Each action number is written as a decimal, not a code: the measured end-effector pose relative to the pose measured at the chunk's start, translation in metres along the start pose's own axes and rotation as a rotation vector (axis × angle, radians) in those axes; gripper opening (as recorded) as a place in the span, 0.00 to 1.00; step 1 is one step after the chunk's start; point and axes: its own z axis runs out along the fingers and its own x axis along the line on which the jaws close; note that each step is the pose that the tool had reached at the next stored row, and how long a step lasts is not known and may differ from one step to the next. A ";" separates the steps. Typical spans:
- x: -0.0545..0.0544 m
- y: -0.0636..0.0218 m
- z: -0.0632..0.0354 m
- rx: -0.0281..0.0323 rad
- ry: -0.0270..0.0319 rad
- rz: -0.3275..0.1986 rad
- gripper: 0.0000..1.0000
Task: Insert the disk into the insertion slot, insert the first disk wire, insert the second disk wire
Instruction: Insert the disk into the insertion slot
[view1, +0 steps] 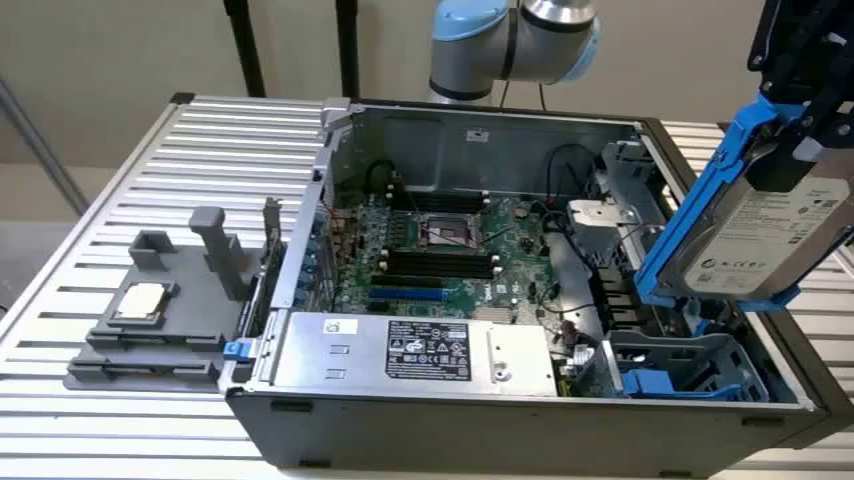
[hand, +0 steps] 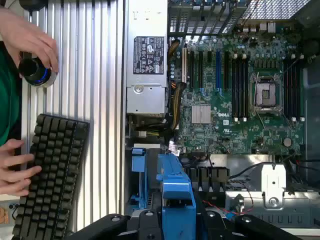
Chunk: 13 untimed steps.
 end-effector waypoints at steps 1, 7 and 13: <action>0.000 0.0000 0.0000 0.0000 0.0001 0.000 0.32; 0.000 0.0001 0.0000 0.0003 0.0000 0.000 0.32; 0.000 0.0001 0.0000 0.0006 -0.0001 0.000 0.32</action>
